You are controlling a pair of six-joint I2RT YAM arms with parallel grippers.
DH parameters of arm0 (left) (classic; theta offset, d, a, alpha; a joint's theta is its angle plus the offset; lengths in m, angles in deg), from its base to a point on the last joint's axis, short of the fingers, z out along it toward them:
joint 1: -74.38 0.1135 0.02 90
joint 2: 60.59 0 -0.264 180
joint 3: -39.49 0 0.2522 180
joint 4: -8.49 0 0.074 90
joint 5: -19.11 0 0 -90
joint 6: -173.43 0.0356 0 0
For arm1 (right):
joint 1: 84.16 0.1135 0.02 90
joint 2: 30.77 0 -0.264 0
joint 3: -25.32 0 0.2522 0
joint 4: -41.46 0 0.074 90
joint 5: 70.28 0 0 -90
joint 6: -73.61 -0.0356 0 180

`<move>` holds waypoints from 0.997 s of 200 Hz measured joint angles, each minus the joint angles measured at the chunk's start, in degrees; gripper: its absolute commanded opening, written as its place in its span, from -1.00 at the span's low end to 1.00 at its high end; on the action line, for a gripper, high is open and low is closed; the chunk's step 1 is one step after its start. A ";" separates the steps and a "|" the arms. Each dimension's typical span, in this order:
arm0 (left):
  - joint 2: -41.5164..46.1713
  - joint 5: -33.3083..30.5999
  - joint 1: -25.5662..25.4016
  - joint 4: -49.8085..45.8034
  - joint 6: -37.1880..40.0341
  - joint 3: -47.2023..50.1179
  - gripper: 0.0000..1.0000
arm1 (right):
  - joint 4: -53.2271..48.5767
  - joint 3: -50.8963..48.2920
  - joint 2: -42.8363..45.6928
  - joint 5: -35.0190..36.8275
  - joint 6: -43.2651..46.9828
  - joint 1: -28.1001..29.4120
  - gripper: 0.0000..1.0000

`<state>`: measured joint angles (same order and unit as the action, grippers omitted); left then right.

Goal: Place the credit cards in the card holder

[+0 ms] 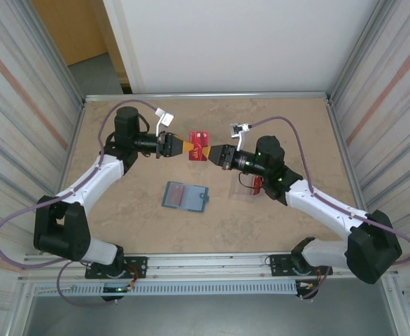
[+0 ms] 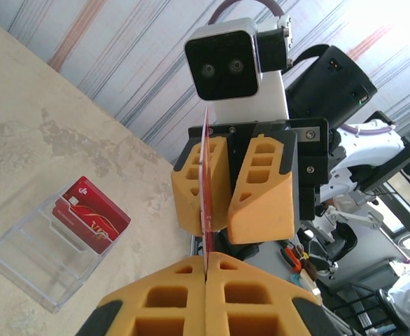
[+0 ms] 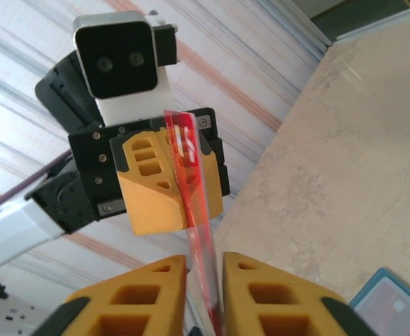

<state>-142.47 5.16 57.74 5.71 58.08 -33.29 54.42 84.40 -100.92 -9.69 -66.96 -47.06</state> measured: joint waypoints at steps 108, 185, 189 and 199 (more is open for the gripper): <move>-0.09 3.06 -0.63 -6.56 6.32 -0.98 -1.00 | -8.66 3.67 1.60 -9.73 4.20 -3.72 -0.26; -0.31 3.67 -0.85 -8.22 8.31 -1.79 -1.00 | -10.56 3.72 0.46 -9.94 5.27 -3.26 -0.60; -0.33 3.67 -0.85 -8.24 8.50 -1.79 -1.00 | -10.56 3.78 0.33 -9.97 5.46 -3.10 -0.64; -0.35 3.67 -0.98 -8.24 8.81 -1.79 -1.00 | -10.56 4.00 -0.15 -9.99 5.77 -2.91 -0.72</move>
<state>-142.82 8.83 56.75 -2.53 66.89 -35.08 43.86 88.40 -101.08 -19.68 -61.19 -49.97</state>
